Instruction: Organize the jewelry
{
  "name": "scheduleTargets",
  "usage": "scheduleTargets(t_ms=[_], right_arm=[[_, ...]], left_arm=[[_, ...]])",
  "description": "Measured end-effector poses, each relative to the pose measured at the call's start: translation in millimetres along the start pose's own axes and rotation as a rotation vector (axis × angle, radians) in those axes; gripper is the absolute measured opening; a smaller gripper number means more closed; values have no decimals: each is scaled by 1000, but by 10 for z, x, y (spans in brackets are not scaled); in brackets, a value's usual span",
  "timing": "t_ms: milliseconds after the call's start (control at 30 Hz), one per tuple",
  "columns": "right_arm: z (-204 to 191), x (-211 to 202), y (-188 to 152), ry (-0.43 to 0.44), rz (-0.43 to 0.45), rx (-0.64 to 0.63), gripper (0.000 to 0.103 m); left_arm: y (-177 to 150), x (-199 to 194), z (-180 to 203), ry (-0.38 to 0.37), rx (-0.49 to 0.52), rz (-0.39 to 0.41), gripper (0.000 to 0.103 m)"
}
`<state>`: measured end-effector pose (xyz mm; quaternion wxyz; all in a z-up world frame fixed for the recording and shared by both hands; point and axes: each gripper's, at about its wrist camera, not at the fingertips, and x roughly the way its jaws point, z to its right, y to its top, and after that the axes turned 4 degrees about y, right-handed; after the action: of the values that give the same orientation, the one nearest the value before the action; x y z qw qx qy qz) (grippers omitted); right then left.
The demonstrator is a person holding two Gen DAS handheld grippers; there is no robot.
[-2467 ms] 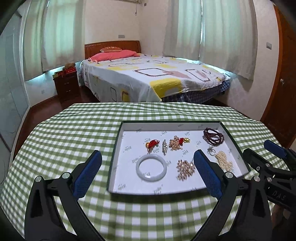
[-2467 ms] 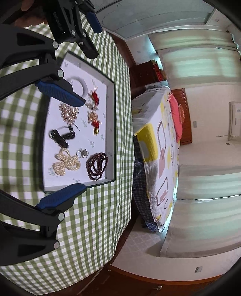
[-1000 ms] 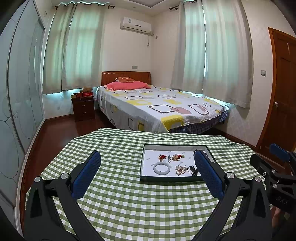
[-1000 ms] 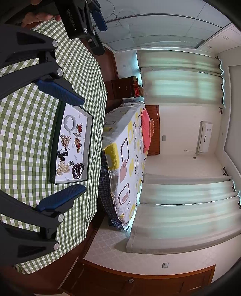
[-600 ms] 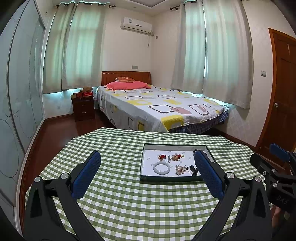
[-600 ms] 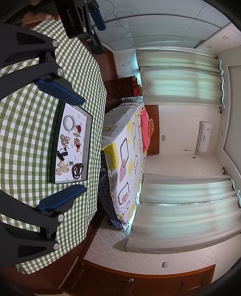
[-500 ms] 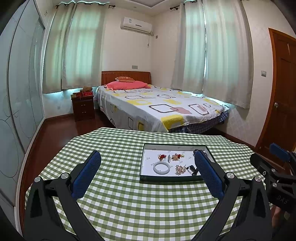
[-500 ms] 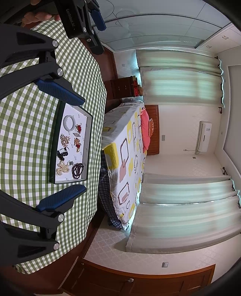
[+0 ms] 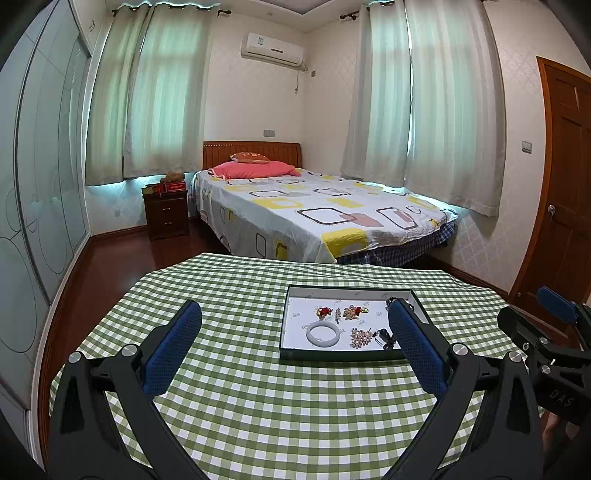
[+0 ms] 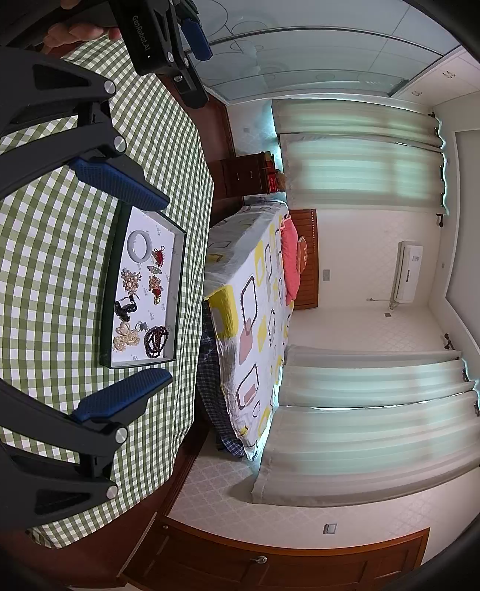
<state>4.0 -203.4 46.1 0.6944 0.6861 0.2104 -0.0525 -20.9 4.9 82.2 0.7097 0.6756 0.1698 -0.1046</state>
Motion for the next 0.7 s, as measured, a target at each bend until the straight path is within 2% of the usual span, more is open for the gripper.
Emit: scheduleTargets(t_ms=[700], right_arm=[[-35,17,-3,1,-7,0,84]], left_arm=[[17,-1,-1,11,5,2,99]])
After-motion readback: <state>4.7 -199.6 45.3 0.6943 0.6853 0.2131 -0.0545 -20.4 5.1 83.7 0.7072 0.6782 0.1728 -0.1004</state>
